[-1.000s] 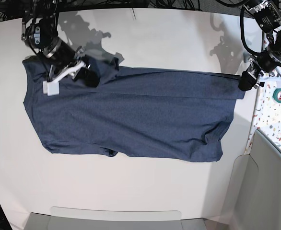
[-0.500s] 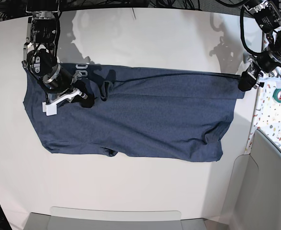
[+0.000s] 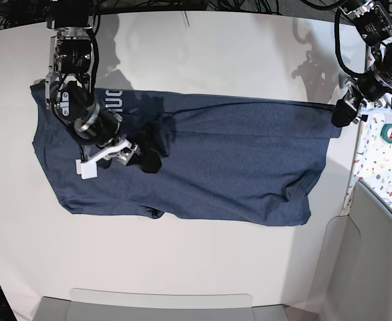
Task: Layout the t-shirt on the table in an organized manner, then fold the t-shirt properly
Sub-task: 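Move the right gripper to the shirt's shoulder edge and grasp it, then pull the shoulder edge with the right gripper toward its corner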
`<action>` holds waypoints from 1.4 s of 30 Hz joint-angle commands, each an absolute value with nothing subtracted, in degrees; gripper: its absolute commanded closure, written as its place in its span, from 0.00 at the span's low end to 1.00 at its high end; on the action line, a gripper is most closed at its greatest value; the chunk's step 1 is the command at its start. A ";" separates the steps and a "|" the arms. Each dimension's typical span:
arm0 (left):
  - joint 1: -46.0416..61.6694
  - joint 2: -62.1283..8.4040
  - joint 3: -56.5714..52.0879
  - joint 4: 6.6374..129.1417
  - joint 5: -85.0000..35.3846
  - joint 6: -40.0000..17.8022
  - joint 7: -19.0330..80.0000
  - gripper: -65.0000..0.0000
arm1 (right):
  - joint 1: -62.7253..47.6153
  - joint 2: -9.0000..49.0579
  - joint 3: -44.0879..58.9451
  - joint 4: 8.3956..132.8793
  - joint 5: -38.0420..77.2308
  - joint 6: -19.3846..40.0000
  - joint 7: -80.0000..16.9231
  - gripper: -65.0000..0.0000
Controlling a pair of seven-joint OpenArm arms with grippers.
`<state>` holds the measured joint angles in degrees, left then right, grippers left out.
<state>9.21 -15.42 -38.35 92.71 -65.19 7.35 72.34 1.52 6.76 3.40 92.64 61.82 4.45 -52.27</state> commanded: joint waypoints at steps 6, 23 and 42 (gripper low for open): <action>9.01 -16.31 -38.46 93.67 -67.12 7.87 72.92 0.68 | 6.11 3.65 4.00 86.90 63.08 5.14 -51.47 0.25; 9.10 -16.31 -38.46 93.67 -67.30 7.87 72.92 0.68 | -13.05 10.51 18.24 106.24 77.76 5.23 -51.30 0.25; 9.89 -16.31 -38.37 93.67 -67.30 7.87 73.01 0.68 | -27.74 4.35 44.26 92.09 85.00 12.44 -51.56 0.25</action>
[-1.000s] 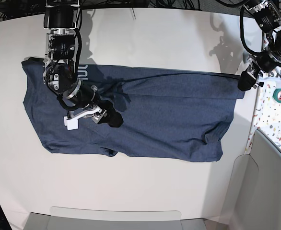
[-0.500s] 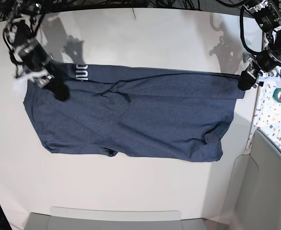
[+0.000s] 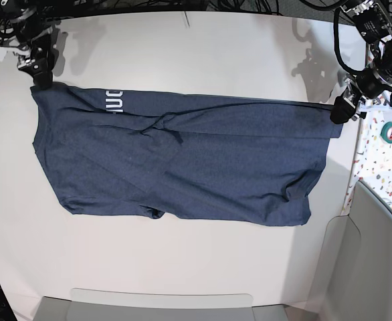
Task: Layout the t-shirt on the table in an organized manner, then fold the t-shirt properly
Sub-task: 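Pull the shoulder edge with the right gripper toward its corner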
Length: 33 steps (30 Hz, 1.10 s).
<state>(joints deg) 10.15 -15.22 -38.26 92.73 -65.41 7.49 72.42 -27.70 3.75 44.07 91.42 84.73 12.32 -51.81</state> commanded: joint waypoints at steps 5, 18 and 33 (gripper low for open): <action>9.89 -16.31 -38.37 93.67 -67.30 7.87 73.10 0.68 | -22.90 4.26 43.82 87.34 85.00 12.18 -51.56 0.25; 10.07 -16.40 -40.57 93.85 -67.38 7.87 74.95 0.68 | -20.09 4.62 43.74 85.93 80.84 11.91 -51.56 1.00; 9.89 -13.05 -46.99 84.70 -67.21 8.22 77.14 0.54 | -20.44 5.23 43.74 86.02 80.92 11.91 -51.56 1.00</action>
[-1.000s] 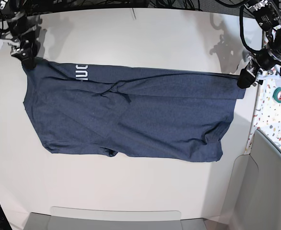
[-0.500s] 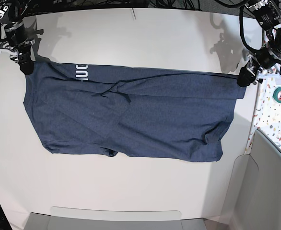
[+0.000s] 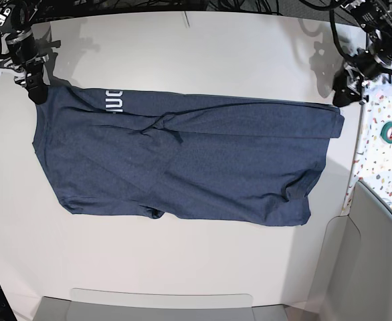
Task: Layout the t-shirt on the table in an organized manner, then fold the t-shirt properly
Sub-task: 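Pull the shoulder edge with the right gripper toward its corner, then lift the shoulder edge with both grippers and drag the shirt away from the hem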
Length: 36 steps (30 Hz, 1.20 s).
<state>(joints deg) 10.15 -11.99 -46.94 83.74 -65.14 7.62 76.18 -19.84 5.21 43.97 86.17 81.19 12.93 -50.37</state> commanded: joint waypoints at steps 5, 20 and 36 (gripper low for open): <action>8.48 -12.97 -43.82 80.04 -67.21 8.22 76.62 0.54 | -20.44 5.23 43.74 86.02 80.92 12.00 -51.65 1.00; 4.09 -12.79 -41.89 79.87 -66.95 8.31 76.53 0.54 | -19.82 5.23 44.26 85.93 80.92 12.09 -56.04 1.00; 2.15 -12.79 -42.24 80.22 -67.30 7.87 77.05 1.00 | -19.91 5.23 44.35 86.02 80.92 12.09 -56.22 1.00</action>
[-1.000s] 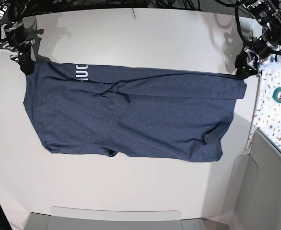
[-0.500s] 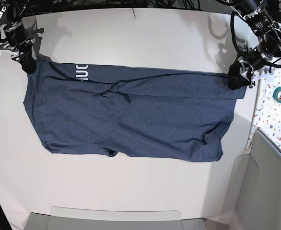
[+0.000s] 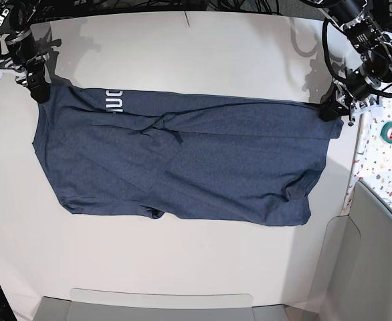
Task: Layout the t-shirt on the table in an organized manner, then fold the t-shirt properly
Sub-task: 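Lift the shoulder edge with both grippers and drag the shirt away from the hem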
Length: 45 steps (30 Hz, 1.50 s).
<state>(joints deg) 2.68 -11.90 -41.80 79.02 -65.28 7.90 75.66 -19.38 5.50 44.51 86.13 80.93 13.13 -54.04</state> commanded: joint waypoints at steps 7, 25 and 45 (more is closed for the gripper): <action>6.11 -12.70 -42.42 85.58 -67.38 7.96 76.70 1.00 | -21.58 8.22 44.35 86.11 81.19 12.09 -56.31 1.00; 18.24 -9.01 -42.42 107.12 -67.38 7.96 76.79 1.00 | -27.91 12.18 54.90 97.01 80.92 12.00 -63.69 1.00; 32.75 0.75 -42.51 110.99 -67.38 7.87 76.62 1.00 | -30.20 12.09 62.81 96.92 74.24 12.18 -72.40 1.00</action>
<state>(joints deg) 32.12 1.10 -42.15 109.97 -66.00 7.53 75.59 -29.80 11.07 62.39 96.01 73.03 11.79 -72.31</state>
